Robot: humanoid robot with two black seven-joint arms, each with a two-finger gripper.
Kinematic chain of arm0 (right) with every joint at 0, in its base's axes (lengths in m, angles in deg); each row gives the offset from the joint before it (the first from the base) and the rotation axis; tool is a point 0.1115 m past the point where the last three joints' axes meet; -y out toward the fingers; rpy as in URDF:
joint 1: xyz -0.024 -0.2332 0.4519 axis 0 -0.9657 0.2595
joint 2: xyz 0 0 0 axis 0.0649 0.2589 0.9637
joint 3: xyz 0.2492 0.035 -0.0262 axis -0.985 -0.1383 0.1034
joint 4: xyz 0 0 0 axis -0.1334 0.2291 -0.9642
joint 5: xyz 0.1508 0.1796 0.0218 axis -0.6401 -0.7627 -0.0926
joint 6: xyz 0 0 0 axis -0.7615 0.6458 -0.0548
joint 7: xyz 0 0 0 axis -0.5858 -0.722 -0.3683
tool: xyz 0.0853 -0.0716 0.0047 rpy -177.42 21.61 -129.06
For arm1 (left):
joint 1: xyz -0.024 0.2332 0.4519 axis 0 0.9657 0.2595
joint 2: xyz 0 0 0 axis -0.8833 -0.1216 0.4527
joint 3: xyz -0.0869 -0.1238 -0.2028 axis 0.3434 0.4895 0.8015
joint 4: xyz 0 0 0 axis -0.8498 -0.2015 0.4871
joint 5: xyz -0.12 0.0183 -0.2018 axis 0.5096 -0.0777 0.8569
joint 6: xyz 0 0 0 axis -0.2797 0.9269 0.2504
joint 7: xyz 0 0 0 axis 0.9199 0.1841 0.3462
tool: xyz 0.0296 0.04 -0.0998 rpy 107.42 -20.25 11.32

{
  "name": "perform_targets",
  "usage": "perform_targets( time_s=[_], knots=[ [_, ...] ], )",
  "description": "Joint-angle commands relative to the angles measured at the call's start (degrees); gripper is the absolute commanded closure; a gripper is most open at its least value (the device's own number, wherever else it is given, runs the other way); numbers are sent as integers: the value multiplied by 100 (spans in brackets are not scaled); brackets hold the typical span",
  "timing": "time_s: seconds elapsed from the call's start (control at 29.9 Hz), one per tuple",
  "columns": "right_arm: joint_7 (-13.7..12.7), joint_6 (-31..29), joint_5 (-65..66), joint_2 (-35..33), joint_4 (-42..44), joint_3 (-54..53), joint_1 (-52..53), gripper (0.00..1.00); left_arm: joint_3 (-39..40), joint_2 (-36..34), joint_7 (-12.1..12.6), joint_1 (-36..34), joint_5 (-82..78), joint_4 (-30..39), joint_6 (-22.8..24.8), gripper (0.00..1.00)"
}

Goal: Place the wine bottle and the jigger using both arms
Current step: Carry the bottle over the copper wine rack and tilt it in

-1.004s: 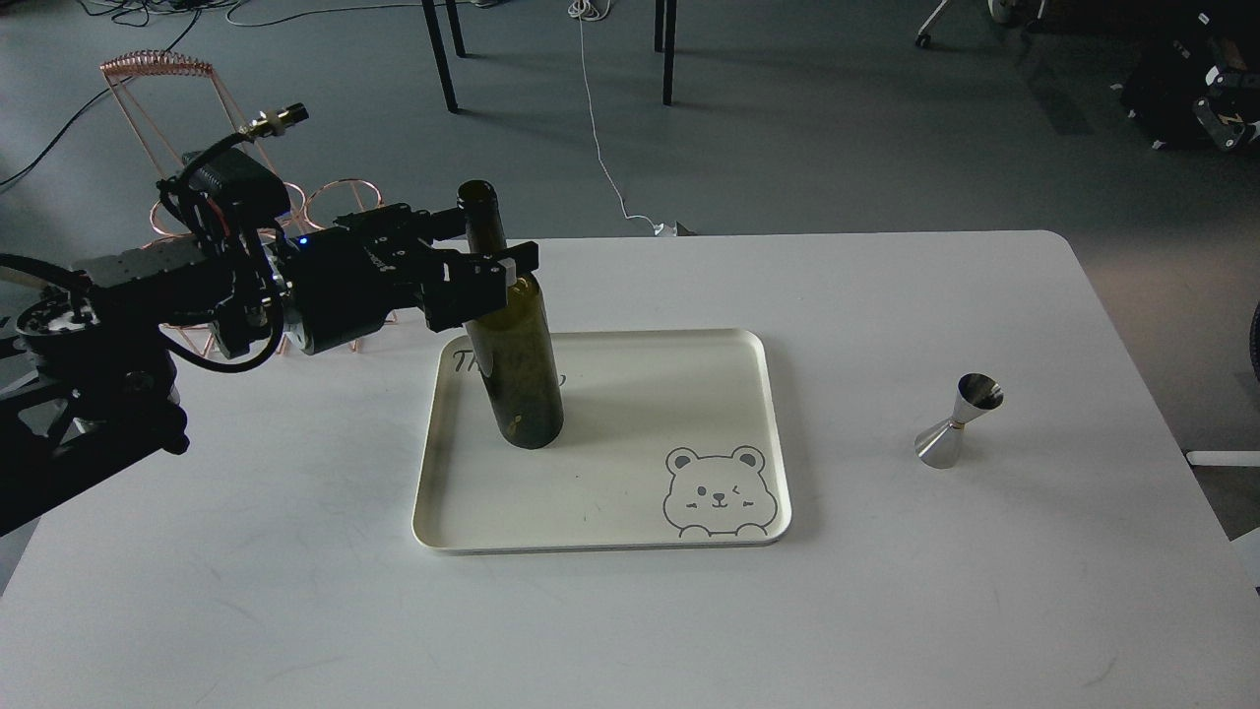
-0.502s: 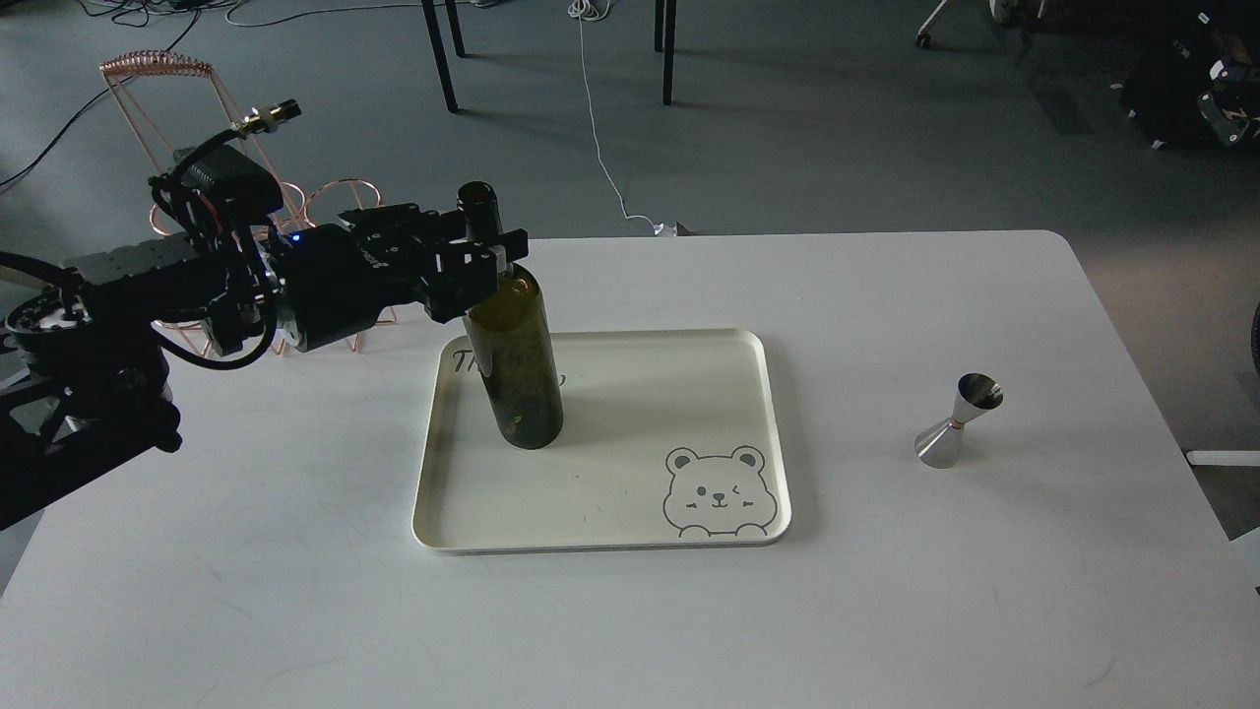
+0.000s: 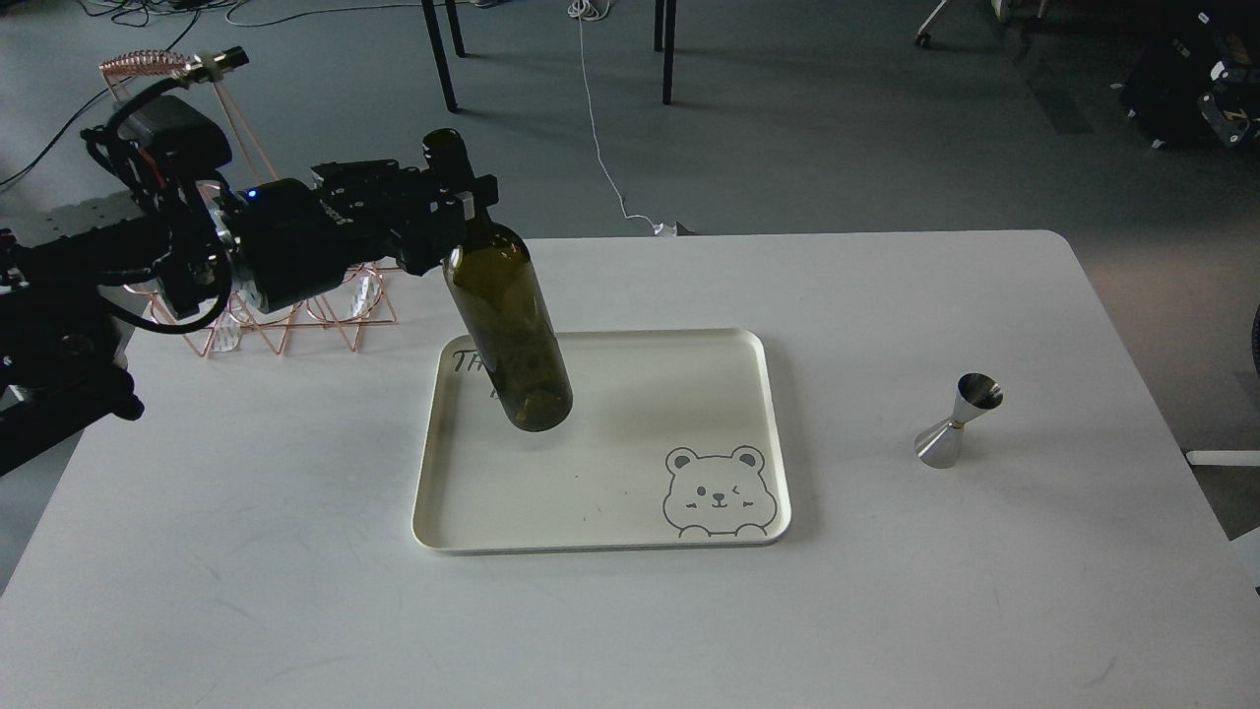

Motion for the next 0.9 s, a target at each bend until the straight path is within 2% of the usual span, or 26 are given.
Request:
perform_targets(
  time_s=[0.0, 0.13, 0.33, 0.67, 0.87],
  knots=[
    [-1, -7, -5, -44, 3, -5, 3, 0, 222, -501, -123, -262, 163, -3, 240, 82],
    [8, -7, -5, -44, -6, -13, 3, 0, 170, -862, -132, -675, 233, -170, 398, 82],
    [-1, -7, 12, -44, -15, -40, 3, 0, 126, -880, -132, -1019, 224, -933, 495, 82],
    [-1, -7, -5, -44, -6, -31, 11, 0, -32, -292, -123, -1010, -91, -2279, 442, 82],
    [8, -7, -5, -44, -6, -31, 3, 0, -138, -107, -132, -1019, -268, -2534, 434, 82]
  ],
)
